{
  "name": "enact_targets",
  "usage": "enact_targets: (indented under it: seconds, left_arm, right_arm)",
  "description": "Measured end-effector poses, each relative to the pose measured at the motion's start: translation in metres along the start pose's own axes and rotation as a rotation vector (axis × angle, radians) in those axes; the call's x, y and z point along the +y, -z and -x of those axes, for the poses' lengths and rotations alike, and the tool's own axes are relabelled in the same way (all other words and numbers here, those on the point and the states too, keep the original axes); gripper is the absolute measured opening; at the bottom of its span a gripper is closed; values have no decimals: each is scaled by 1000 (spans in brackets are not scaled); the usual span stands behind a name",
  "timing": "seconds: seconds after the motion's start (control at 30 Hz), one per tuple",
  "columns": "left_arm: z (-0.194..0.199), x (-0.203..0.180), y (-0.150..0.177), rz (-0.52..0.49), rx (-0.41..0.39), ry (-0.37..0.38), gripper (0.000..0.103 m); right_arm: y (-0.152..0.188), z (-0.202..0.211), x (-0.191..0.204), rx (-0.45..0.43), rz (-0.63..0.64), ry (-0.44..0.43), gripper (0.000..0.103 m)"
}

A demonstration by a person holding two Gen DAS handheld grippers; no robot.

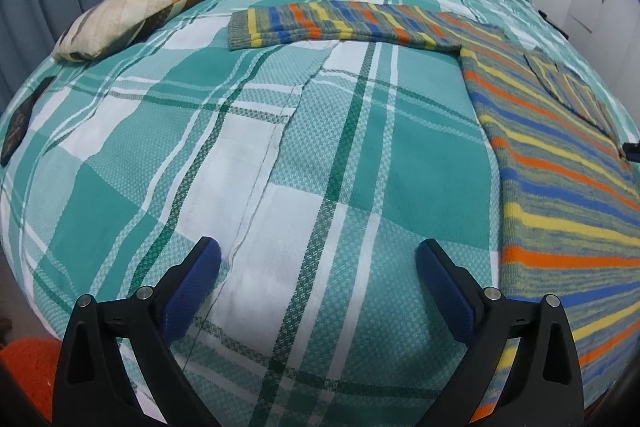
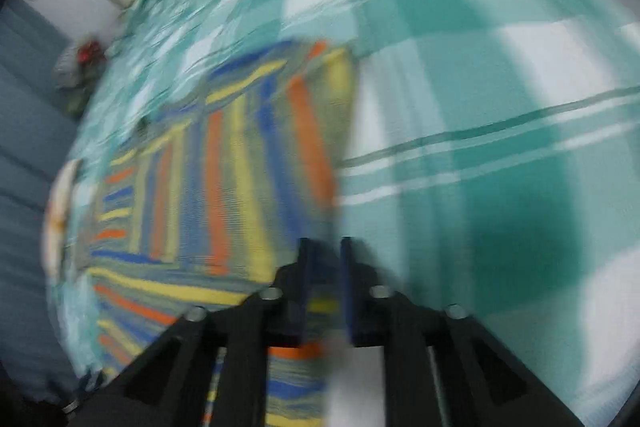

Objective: Fold small clothes

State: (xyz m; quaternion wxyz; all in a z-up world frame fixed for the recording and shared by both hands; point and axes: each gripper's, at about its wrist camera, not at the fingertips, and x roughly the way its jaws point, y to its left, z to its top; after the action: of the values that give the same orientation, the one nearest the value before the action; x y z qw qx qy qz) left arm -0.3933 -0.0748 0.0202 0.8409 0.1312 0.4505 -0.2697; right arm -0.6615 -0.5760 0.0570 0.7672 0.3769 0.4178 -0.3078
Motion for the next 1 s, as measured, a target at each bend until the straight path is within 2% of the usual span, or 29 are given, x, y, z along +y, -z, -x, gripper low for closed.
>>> enact_targets:
  seconds: [0.07, 0.17, 0.3, 0.37, 0.47, 0.53, 0.67, 0.73, 0.83, 0.87, 1.0]
  left_arm:
    - [-1, 1, -1, 4, 5, 6, 100]
    - [-2, 0, -1, 6, 7, 5, 101]
    - [-1, 0, 0, 3, 9, 8, 101]
    - [-1, 0, 2, -2, 13, 11, 101]
    - [2, 0, 5, -14, 19, 17, 101]
    - [6, 2, 7, -17, 23, 20, 101]
    - [22, 2, 11, -8, 27, 71, 101]
    - [29, -1, 13, -1, 23, 105, 101]
    - [35, -13, 16, -11, 27, 149, 101]
    - [36, -19, 17, -26, 25, 152, 101]
    - [34, -26, 18, -53, 25, 139, 101]
  right_arm:
    - [9, 17, 1, -30, 21, -12, 23]
    - [35, 45, 16, -46, 126, -28, 23]
    - [88, 58, 41, 0, 239, -107, 29]
    - [113, 50, 44, 19, 261, -85, 37]
    - [143, 34, 21, 70, 187, -35, 37]
    - [157, 43, 6, 27, 146, -41, 37]
    - [178, 76, -1, -33, 140, 36, 37]
    - [189, 92, 1, -67, 166, 51, 38]
    - [208, 109, 10, -109, 200, 61, 45]
    - [218, 115, 14, -132, 203, 60, 49]
    - [244, 125, 30, -212, 194, 58, 52]
